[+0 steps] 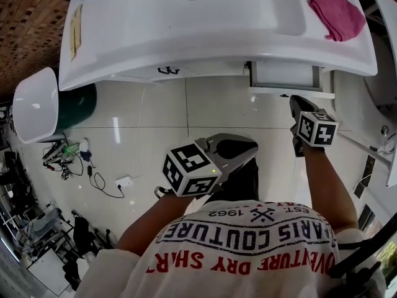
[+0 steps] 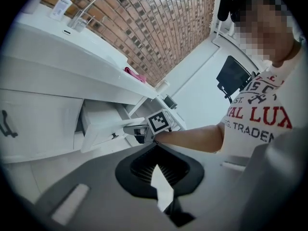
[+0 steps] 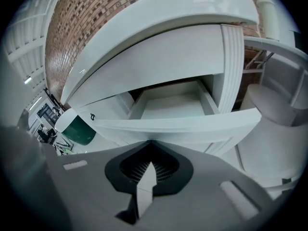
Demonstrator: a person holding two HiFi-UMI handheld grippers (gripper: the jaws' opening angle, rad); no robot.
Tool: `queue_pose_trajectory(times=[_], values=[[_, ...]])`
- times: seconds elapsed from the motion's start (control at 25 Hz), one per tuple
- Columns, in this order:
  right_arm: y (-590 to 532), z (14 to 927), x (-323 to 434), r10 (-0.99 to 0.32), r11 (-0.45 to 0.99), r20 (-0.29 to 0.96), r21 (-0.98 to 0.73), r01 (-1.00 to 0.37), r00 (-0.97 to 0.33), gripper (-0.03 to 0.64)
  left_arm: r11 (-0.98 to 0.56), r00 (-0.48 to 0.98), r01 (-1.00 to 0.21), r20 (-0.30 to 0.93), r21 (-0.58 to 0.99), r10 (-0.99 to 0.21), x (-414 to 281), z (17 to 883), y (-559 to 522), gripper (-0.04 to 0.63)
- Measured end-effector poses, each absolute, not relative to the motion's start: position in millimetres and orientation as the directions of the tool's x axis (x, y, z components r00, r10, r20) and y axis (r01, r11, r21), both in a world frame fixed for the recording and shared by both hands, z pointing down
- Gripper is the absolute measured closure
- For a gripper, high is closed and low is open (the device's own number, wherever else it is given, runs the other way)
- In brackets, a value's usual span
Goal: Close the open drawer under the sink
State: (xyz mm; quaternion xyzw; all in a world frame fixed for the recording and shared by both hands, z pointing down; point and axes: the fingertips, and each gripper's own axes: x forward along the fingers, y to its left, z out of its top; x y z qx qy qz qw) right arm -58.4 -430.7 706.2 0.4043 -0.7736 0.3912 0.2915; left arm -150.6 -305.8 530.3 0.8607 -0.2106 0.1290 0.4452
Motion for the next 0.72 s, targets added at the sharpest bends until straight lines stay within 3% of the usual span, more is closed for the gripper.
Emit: queue_pose_trajectory(times=[0.72], values=[[-537,701,-77,-0.502,0.277,0.715,-0.4,-0.874,-0.486,0.607,-0.439,0.84,-0.542,0.464,0.717,-0.281,-172,556,-319,0.601]])
